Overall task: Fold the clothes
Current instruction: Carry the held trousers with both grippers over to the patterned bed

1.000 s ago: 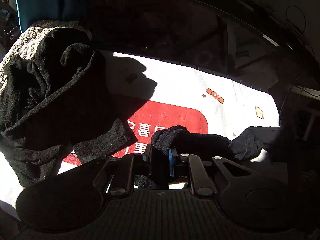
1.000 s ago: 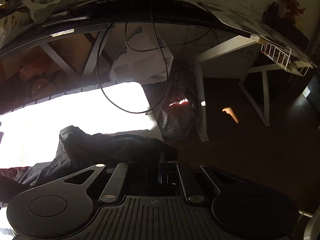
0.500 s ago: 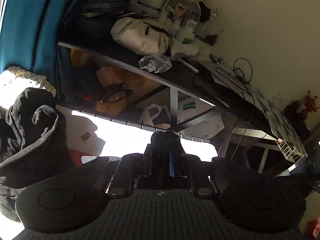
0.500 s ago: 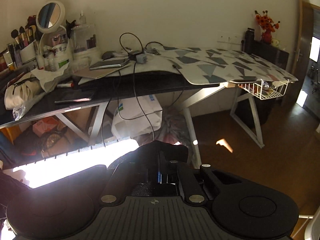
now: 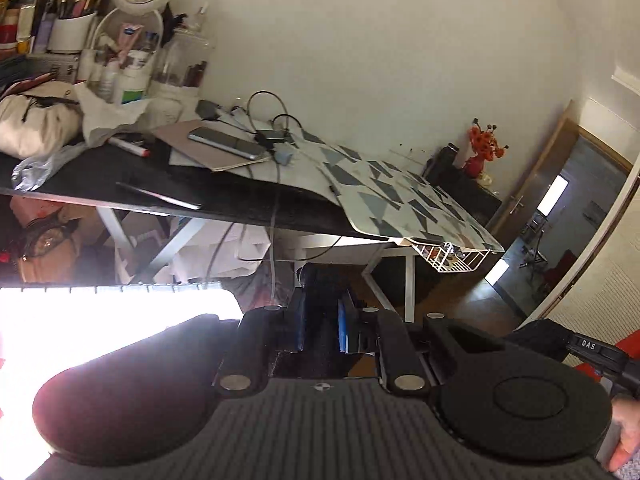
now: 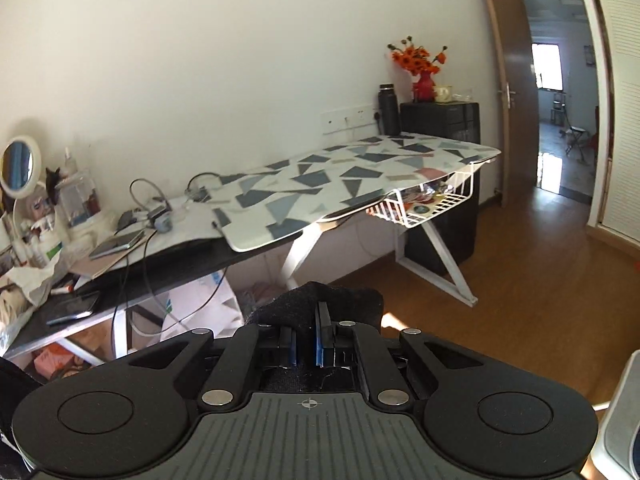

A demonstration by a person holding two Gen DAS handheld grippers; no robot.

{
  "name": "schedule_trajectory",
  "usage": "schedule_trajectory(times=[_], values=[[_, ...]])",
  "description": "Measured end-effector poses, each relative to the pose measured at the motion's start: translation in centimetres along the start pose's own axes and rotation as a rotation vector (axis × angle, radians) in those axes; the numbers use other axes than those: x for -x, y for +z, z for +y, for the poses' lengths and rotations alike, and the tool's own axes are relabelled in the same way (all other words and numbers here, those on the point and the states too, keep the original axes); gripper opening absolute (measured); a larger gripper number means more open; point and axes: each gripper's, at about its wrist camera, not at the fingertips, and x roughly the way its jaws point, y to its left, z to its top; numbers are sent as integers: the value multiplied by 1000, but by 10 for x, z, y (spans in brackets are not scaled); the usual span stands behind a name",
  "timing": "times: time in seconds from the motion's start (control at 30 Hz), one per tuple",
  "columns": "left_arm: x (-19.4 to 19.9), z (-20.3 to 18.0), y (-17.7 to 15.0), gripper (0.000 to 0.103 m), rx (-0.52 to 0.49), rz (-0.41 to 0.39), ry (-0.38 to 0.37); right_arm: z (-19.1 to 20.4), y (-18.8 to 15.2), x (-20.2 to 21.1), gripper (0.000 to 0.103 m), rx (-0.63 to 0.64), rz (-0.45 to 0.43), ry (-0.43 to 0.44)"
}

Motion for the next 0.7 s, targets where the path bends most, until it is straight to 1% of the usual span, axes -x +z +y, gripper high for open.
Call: schedule_trajectory(times=[0.03,0.13,0.2,0.3,0.4,0.47,0.57,0.7], values=[[-11,-21,0,16,-5,-2,3,-27,7,2,7,-1,-15,-3],[-51,-90,-4,16,-33,9,-31,-100,27,6,7,13,-67,-23],[-85,-134,-9,16,-30,57,-108,-147,42,7,7,25,-100,-54],[-130,-193,-17,16,-13,109,-183,-215,68,14,7,29,-136,-120],[-158,-248,-27,16,-44,108,-274,-269,92,28,7,-10,-177,-159],[-180,-284,-32,16,-94,133,-327,-301,106,40,7,-12,-221,-193],[-214,-322,-35,16,-135,157,-390,-338,120,56,7,-10,-274,-246],[-249,-350,-31,16,-110,158,-445,-376,134,60,7,-22,-297,-320]])
